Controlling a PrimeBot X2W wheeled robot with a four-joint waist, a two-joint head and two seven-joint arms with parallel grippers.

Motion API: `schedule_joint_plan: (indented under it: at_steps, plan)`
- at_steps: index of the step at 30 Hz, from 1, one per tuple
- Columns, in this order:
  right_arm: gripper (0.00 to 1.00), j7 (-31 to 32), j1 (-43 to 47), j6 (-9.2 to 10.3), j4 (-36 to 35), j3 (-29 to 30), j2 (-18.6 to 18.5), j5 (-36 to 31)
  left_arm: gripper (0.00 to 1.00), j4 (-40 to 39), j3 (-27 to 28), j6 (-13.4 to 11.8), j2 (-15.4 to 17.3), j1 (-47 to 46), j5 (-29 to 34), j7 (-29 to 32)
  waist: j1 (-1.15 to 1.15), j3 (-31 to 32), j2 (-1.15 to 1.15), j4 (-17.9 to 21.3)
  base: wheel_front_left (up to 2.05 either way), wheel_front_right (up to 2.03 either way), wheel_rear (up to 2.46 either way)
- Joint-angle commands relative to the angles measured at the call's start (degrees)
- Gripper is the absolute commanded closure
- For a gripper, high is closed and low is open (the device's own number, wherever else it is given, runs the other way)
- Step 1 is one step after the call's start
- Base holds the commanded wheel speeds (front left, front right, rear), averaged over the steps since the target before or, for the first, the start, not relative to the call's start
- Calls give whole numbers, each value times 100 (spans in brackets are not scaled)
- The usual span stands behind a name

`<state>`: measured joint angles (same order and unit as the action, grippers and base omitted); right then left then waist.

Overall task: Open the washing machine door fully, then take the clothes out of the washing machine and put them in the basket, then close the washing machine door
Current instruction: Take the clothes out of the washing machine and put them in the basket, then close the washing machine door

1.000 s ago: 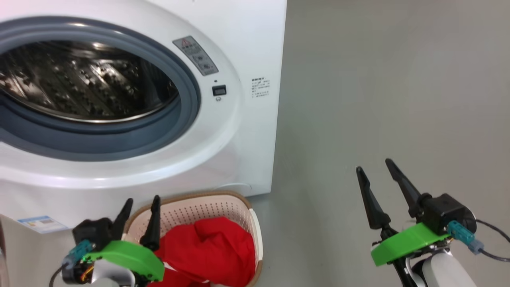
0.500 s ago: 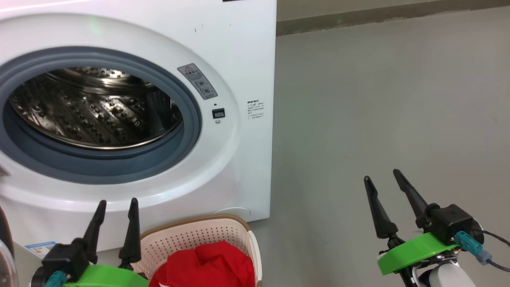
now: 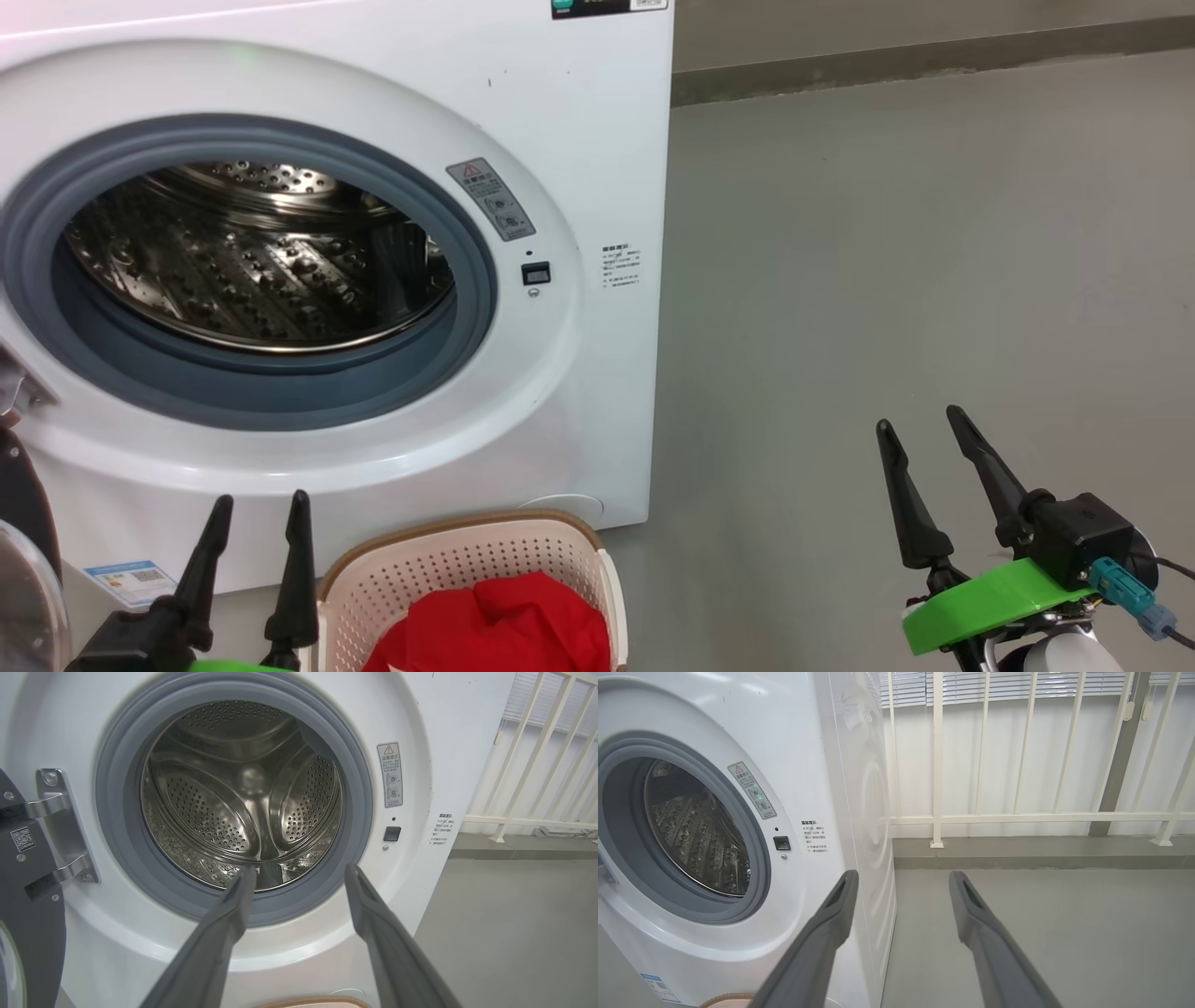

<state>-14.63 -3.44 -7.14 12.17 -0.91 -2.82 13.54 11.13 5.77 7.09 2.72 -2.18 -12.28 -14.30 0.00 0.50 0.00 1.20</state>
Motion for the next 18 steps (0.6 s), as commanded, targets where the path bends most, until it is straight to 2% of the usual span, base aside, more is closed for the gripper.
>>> schedule_joint_plan:
  at_steps: [1, 18]
  plan:
    - [0, -37, -50, -35, -169, -129, -6, -50, 0, -159, 195, 28, 45, -75, -50, -70, 0, -5, 0, -20, 0, 0, 0]
    - [0, -37, -31, -35, -95, -153, -6, -56, 0, -48, 322, 38, 33, -103, 179, -70, 0, 40, 0, -35, -1, 1, 0]
